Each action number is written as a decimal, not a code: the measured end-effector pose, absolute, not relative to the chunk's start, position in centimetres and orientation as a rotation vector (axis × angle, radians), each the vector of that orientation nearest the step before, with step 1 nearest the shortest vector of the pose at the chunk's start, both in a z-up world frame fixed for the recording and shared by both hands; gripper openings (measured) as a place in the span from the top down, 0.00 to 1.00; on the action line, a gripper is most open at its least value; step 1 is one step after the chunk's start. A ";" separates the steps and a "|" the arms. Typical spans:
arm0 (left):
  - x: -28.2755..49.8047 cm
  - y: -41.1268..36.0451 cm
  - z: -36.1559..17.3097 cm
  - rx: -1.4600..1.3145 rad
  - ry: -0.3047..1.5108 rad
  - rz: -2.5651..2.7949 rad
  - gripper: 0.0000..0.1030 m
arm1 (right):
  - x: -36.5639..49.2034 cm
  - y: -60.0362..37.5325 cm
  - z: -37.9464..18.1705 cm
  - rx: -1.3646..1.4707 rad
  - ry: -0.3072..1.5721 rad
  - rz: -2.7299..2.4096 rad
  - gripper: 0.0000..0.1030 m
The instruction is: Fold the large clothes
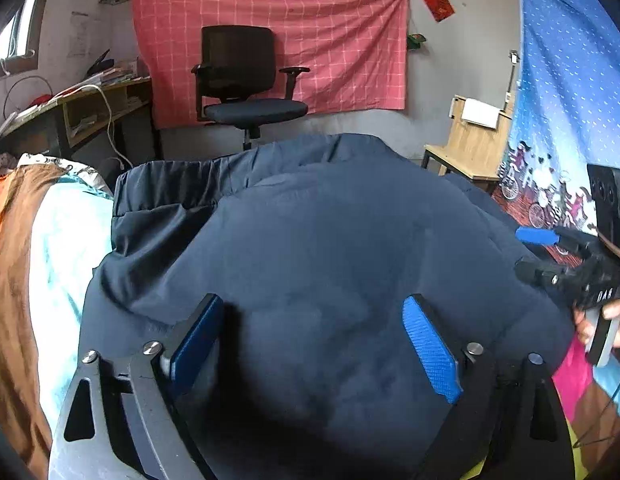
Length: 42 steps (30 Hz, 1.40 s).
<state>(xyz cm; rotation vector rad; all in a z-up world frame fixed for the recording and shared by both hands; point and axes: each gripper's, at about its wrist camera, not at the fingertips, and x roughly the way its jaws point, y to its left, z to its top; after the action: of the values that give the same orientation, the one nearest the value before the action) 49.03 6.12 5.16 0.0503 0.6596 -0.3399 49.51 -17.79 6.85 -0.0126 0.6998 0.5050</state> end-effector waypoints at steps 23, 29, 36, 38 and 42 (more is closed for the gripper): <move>59.4 12.6 3.8 -0.200 0.681 -0.078 0.02 | 62.9 -16.4 3.3 0.095 0.738 0.367 0.00; 60.5 15.3 3.2 -0.313 0.701 -0.053 0.02 | 65.5 -19.9 1.2 0.299 0.796 0.336 0.00; 60.3 15.4 3.3 -0.301 0.690 -0.056 0.01 | 66.0 -20.9 0.1 0.371 0.803 0.357 0.00; 60.2 15.4 3.3 -0.304 0.689 -0.060 0.01 | 66.0 -21.1 -0.1 0.385 0.802 0.362 0.00; 60.1 15.5 3.2 -0.308 0.683 -0.064 0.01 | 66.2 -21.0 -0.2 0.394 0.803 0.365 0.00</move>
<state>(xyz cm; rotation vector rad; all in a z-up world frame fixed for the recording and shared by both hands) 60.07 15.51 3.21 -0.3084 0.6829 -0.0640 66.19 -20.96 -0.18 0.3943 0.8026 0.3653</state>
